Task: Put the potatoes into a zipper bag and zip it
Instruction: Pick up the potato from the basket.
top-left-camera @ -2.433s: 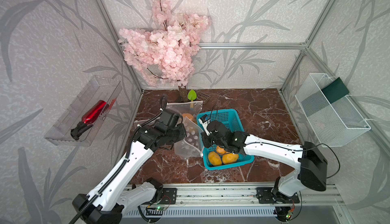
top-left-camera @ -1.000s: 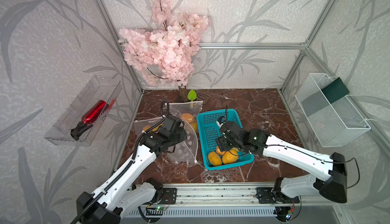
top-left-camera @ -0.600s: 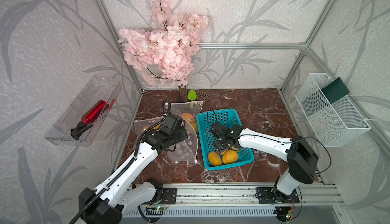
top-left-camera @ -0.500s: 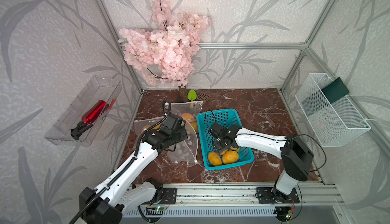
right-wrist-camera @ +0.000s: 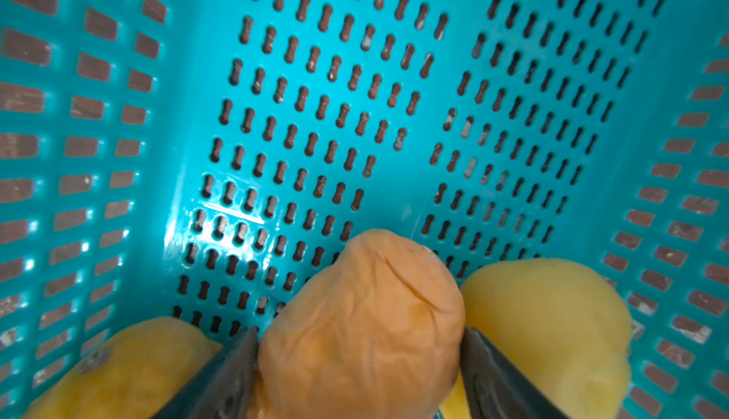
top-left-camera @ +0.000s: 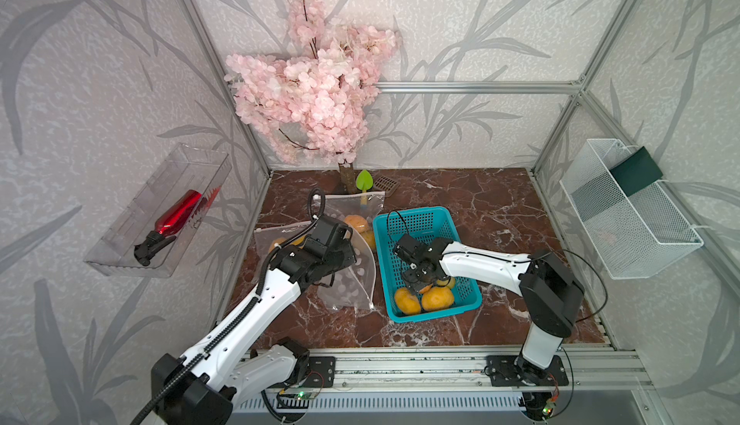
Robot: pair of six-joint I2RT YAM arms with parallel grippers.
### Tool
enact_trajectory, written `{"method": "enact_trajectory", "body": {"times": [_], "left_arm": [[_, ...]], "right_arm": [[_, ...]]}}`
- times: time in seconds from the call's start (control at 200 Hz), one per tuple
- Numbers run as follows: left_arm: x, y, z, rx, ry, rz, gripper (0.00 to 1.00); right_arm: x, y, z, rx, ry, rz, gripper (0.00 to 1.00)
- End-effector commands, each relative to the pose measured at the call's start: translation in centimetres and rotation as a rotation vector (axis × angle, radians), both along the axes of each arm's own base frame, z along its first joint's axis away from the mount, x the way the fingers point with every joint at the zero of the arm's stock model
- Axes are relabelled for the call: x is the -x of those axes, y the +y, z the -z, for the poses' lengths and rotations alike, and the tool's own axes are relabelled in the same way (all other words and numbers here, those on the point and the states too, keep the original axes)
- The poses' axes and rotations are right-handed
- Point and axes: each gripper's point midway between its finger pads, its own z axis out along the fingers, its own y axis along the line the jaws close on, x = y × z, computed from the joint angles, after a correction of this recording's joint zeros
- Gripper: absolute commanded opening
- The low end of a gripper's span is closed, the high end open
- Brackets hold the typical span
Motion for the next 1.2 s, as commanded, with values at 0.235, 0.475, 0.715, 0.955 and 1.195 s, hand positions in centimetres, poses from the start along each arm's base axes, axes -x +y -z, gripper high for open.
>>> {"method": "enact_trajectory", "body": {"times": [0.235,0.475,0.715,0.955,1.195], "left_arm": [[-0.1,0.2,-0.4,-0.008,-0.005,0.0,0.0],[-0.1,-0.7,-0.4,0.028,-0.008,0.035,0.0],[-0.3,-2.7,-0.2,0.095,-0.004,0.112,0.0],[-0.2,-4.6,0.1,0.153,0.026,0.181,0.0],[0.3,-6.4,-1.0,0.227,-0.003,0.252,0.0]], "right_arm": [[0.9,0.4,2.2,-0.016,0.115,0.017,0.77],[0.7,0.7,0.6,-0.066,0.091,0.024,0.56],[0.4,0.9,-2.0,-0.145,0.021,0.028,0.47],[0.7,0.9,-6.2,-0.293,-0.087,0.011,0.39],[3.1,3.1,-12.7,-0.632,-0.191,-0.151,0.34]]}}
